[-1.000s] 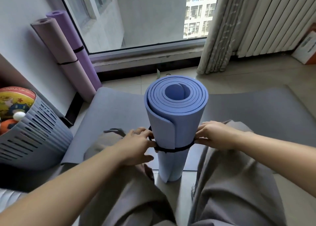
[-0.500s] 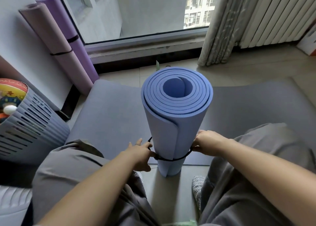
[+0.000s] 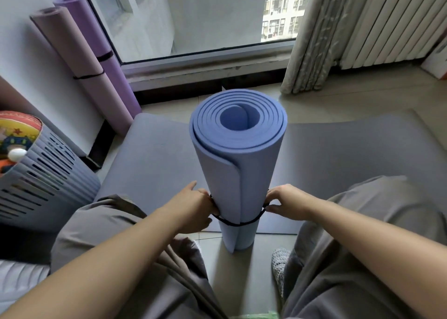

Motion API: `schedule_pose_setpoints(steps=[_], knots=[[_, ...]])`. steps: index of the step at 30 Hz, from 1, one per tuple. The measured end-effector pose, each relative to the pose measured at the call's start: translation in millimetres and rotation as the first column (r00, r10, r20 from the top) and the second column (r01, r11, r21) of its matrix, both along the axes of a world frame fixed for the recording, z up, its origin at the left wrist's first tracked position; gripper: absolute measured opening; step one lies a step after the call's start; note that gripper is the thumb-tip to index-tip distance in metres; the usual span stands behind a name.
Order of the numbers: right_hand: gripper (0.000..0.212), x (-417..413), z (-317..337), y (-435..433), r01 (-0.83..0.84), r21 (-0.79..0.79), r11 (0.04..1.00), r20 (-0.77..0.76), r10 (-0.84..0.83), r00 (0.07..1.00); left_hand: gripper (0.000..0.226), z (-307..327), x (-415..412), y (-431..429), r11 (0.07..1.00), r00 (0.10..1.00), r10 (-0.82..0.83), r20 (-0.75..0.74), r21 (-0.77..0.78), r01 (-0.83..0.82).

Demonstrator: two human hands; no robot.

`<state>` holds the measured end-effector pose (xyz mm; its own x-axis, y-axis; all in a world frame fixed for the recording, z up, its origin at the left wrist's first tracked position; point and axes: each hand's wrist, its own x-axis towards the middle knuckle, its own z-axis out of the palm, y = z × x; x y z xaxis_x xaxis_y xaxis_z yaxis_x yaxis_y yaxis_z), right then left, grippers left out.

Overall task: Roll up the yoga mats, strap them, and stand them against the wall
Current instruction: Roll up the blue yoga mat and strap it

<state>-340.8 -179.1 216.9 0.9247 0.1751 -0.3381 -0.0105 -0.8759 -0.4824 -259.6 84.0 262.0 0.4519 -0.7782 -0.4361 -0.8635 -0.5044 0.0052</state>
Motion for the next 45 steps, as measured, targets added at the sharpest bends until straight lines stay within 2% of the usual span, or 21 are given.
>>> schedule_pose_setpoints(steps=[3, 6, 9, 12, 15, 17, 19, 21, 22, 23, 25, 27, 30, 33, 37, 39, 42, 44, 45], knots=[[0.016, 3, 6, 6, -0.062, -0.126, 0.990, 0.047, 0.068, 0.997, 0.042, 5, -6, -3, 0.993, 0.992, -0.091, 0.093, 0.085, 0.083], [0.023, 3, 18, 7, -0.270, -0.272, 0.924, 0.077, 0.301, 0.951, 0.045, 9, -10, -3, 0.991, 0.992, -0.078, 0.095, 0.121, 0.066], [0.029, -6, 29, 2, -0.407, -0.284, 0.868, 0.124, 0.454, 0.882, 0.043, 12, -14, -3, 0.991, 0.995, -0.076, 0.072, 0.117, 0.067], [0.027, -22, 36, -10, -0.340, -0.199, 0.919, 0.198, 0.378, 0.904, 0.039, 9, -15, -11, 0.995, 0.997, -0.048, 0.066, 0.093, 0.041], [0.021, -33, 49, -22, -0.202, -0.042, 0.979, 0.389, 0.202, 0.899, 0.038, 6, -19, -22, 0.990, 0.993, -0.074, 0.087, 0.124, 0.063], [0.020, -33, 73, -24, -0.105, 0.071, 0.992, 0.576, 0.045, 0.816, 0.032, 3, -21, -25, 0.989, 0.988, -0.087, 0.130, 0.127, 0.070], [0.031, -30, 112, -17, -0.055, 0.155, 0.986, 0.753, -0.082, 0.653, 0.030, 3, -20, -26, 0.992, 0.988, -0.060, 0.146, 0.116, 0.043], [0.048, -22, 155, -3, -0.048, 0.172, 0.984, 0.856, -0.126, 0.502, 0.031, 2, -19, -27, 0.993, 0.989, -0.041, 0.144, 0.113, 0.025], [0.057, -15, 173, 5, -0.047, 0.145, 0.988, 0.866, -0.104, 0.488, 0.032, 2, -19, -27, 0.993, 0.989, -0.036, 0.142, 0.112, 0.020], [0.067, -6, 188, 13, -0.036, 0.101, 0.994, 0.848, -0.067, 0.526, 0.033, 2, -20, -29, 0.994, 0.990, -0.035, 0.137, 0.109, 0.020], [0.079, 15, 201, 27, -0.025, -0.004, 1.000, 0.733, 0.020, 0.680, 0.035, 4, -25, -35, 0.995, 0.991, -0.031, 0.126, 0.098, 0.018], [0.081, 33, 204, 40, -0.048, -0.098, 0.994, 0.615, 0.098, 0.782, 0.035, 6, -31, -40, 0.996, 0.992, -0.023, 0.121, 0.088, 0.012], [0.076, 45, 205, 51, -0.022, -0.136, 0.991, 0.560, 0.095, 0.823, 0.035, 9, -33, -39, 0.997, 0.996, 0.013, 0.084, 0.073, -0.019], [0.073, 46, 208, 56, 0.027, -0.168, 0.985, 0.550, 0.071, 0.832, 0.034, 9, -33, -36, 0.993, 0.993, 0.115, -0.017, 0.009, -0.114], [0.074, 41, 222, 56, 0.074, -0.149, 0.986, 0.576, 0.026, 0.817, 0.027, 15, -24, -28, 0.949, 0.956, 0.243, -0.164, -0.165, -0.269], [0.075, 41, 234, 53, 0.128, -0.088, 0.988, 0.643, -0.042, 0.765, 0.023, 20, -15, -17, 0.846, 0.917, 0.306, -0.257, -0.367, -0.386], [0.074, 45, 246, 52, 0.180, 0.023, 0.983, 0.751, -0.136, 0.646, 0.020, 44, -3, 4, 0.529, 0.781, 0.397, -0.483, -0.575, -0.624], [0.073, 52, 243, 62, 0.176, 0.064, 0.982, 0.799, -0.156, 0.581, 0.023, 70, 6, 18, 0.267, 0.639, 0.378, -0.670, -0.582, -0.768], [0.073, 57, 239, 69, 0.171, 0.082, 0.982, 0.819, -0.164, 0.549, 0.022, 84, 8, 22, 0.156, 0.549, 0.328, -0.769, -0.529, -0.834]])
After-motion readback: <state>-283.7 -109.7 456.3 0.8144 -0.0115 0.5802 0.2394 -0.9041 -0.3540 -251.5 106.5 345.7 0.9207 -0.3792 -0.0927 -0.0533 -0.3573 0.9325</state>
